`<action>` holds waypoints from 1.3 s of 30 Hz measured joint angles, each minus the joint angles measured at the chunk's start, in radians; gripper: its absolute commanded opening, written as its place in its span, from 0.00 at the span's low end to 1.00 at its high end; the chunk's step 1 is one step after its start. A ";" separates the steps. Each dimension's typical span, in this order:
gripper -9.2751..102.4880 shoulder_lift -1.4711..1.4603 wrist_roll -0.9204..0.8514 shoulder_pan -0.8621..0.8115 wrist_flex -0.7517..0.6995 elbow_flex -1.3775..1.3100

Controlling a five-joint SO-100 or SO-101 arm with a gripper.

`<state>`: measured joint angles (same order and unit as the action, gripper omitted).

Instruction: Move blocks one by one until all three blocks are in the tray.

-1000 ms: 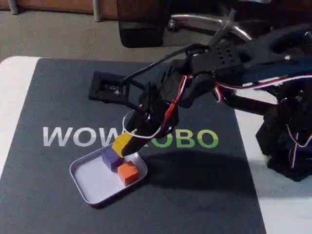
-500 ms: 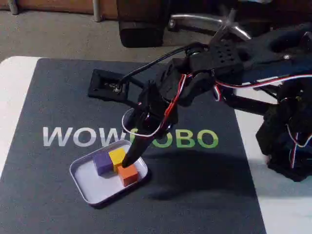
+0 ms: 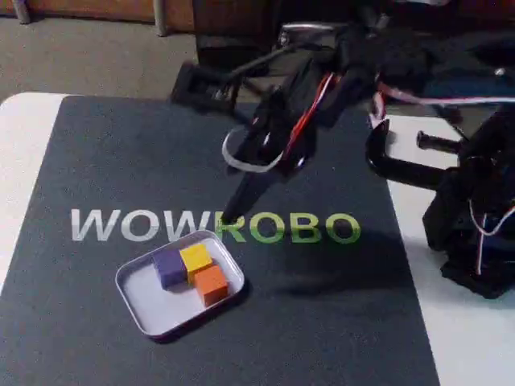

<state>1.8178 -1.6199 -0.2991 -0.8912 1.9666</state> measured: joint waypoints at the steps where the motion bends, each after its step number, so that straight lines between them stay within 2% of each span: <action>1: 0.38 0.023 -0.008 -0.012 -0.029 0.000; 7: 0.37 0.164 -0.035 -0.104 -0.094 0.018; 15: 0.34 0.288 -0.156 -0.230 -0.084 0.164; 18: 0.30 0.400 -0.259 -0.279 -0.017 0.310; 23: 0.12 0.703 -0.442 -0.325 0.186 0.667; 31: 0.02 0.986 -0.489 -0.255 0.189 0.887; 39: 0.01 1.272 -0.449 -0.121 0.150 1.071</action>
<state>3.0894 -2.0693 -0.4203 -0.7409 3.0373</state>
